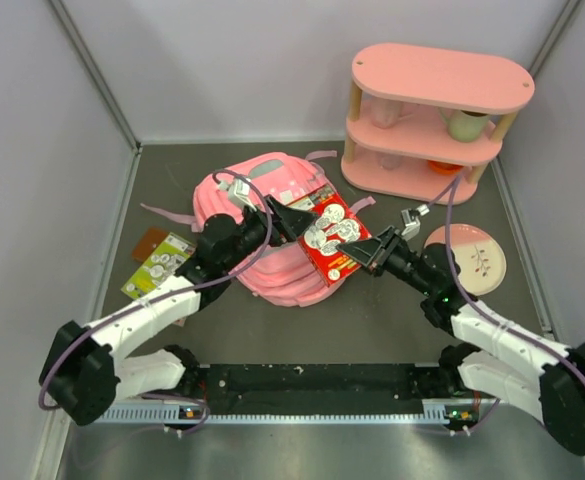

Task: Pack the student bag
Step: Pick up the book from the center of the board.

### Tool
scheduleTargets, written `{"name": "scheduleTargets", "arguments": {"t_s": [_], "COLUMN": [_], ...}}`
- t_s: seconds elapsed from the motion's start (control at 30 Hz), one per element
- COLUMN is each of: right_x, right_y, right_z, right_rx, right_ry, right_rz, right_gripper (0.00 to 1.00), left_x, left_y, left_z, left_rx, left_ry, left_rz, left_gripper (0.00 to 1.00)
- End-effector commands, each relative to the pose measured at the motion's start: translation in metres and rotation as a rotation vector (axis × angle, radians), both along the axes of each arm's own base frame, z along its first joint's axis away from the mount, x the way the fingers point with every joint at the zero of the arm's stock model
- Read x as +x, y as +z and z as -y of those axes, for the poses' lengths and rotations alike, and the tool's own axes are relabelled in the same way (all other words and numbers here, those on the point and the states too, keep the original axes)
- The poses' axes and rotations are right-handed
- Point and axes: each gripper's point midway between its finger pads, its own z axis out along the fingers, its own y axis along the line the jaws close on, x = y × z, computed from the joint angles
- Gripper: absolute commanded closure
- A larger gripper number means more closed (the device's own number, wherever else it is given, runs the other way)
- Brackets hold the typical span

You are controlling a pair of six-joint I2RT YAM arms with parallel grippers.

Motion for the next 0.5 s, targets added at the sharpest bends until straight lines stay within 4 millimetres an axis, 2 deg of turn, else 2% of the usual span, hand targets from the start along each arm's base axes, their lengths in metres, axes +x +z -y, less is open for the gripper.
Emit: {"name": "scheduleTargets", "arguments": {"t_s": [0.0,0.07,0.13,0.17,0.2,0.23,0.3,0.33,0.47], "right_x": [0.018,0.024,0.034,0.034,0.04,0.043,0.048,0.052,0.06], "right_y": [0.009,0.001,0.005,-0.006,0.003,-0.002,0.001,0.004,0.018], "right_z": [0.019,0.034,0.048,0.057,0.064,0.074,0.083,0.089,0.087], "right_rx": [-0.213,-0.296,-0.366,-0.435,-0.442,-0.478,-0.498,-0.503,-0.532], "right_ry": [-0.148,-0.221,-0.294,-0.31,-0.349,-0.393,-0.436,-0.465,-0.46], "right_rz": [0.068,0.031,0.05,0.027,0.041,0.022,0.028,0.03,0.062], "right_gripper": [1.0,1.0,1.0,1.0,1.0,1.0,1.0,1.0,1.0], "left_x": [-0.005,-0.01,-0.014,-0.016,-0.018,-0.023,-0.027,-0.03,-0.034], "left_y": [-0.007,-0.011,-0.022,-0.024,-0.021,-0.029,-0.026,-0.031,-0.04], "left_z": [-0.027,-0.041,-0.062,-0.067,-0.075,-0.082,-0.092,-0.097,-0.107], "left_rx": [0.256,0.327,0.406,0.428,0.456,0.501,0.553,0.589,0.68], "left_ry": [0.066,0.092,0.147,0.157,0.182,0.18,0.193,0.192,0.178], "left_rz": [0.014,0.024,0.009,0.011,0.032,0.015,0.041,0.031,0.044], "left_gripper": [0.01,0.01,0.01,0.01,0.01,0.01,0.01,0.01,0.01]}}
